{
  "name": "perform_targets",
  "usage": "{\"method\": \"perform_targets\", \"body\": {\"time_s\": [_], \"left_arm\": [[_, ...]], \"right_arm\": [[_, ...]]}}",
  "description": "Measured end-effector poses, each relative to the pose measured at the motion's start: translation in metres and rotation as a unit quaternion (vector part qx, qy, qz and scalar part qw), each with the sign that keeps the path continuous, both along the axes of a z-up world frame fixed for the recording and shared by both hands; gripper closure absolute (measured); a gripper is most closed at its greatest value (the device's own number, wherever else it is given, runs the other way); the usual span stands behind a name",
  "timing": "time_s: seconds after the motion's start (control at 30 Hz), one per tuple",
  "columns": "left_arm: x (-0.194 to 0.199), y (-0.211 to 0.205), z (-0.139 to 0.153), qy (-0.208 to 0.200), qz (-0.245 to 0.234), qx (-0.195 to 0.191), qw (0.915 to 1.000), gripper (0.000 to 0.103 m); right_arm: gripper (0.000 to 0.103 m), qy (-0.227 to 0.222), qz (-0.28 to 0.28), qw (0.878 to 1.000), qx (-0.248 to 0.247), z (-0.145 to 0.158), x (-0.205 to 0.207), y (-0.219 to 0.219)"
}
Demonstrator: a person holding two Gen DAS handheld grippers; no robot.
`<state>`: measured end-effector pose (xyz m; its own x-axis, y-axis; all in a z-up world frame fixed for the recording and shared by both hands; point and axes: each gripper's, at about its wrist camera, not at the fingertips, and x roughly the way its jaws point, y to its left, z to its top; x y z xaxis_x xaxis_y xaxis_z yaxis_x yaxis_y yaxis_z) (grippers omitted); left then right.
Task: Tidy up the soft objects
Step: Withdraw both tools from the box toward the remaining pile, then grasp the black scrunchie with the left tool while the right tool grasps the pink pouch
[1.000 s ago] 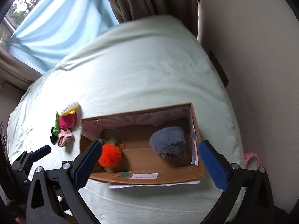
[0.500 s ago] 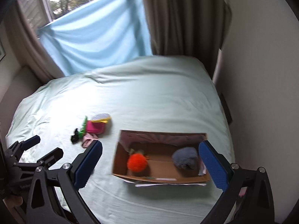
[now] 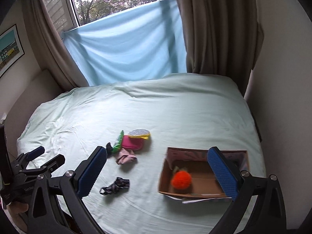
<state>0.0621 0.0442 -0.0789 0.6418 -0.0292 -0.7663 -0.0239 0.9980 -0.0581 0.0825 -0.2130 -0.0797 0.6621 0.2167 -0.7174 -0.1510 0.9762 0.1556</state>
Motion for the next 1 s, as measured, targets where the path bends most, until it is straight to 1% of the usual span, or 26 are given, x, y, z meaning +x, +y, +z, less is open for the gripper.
{"method": "perform_targets", "body": {"time_s": [0.2,0.33,0.43,0.57,0.7,0.87,1.0], "left_arm": [[0.017,0.047,-0.007,0.007,-0.011,-0.003,0.9999,0.000],[0.035,0.076,-0.021,0.017,-0.019,-0.002,0.9997,0.000],[0.052,0.092,-0.040,0.028,-0.021,-0.001,0.9994,0.000],[0.075,0.113,-0.075,0.048,-0.021,-0.001,0.9987,0.000],[0.101,0.125,-0.119,0.076,-0.020,-0.003,0.9969,0.000],[0.134,0.133,-0.175,0.113,-0.021,-0.001,0.9934,0.001],[0.159,0.135,-0.215,0.137,-0.019,-0.003,0.9904,0.002]], "right_arm": [[0.000,0.008,0.001,1.000,0.010,-0.011,0.012,0.046],[0.000,0.021,0.007,1.000,0.017,-0.031,0.028,0.077],[0.000,0.032,0.017,0.999,0.014,-0.054,0.045,0.100],[0.000,0.058,0.032,0.998,0.018,-0.091,0.073,0.124],[0.000,0.086,0.047,0.995,0.013,-0.131,0.103,0.139],[0.000,0.128,0.073,0.989,-0.009,-0.187,0.145,0.155],[0.000,0.166,0.088,0.982,-0.024,-0.230,0.178,0.163]]}}
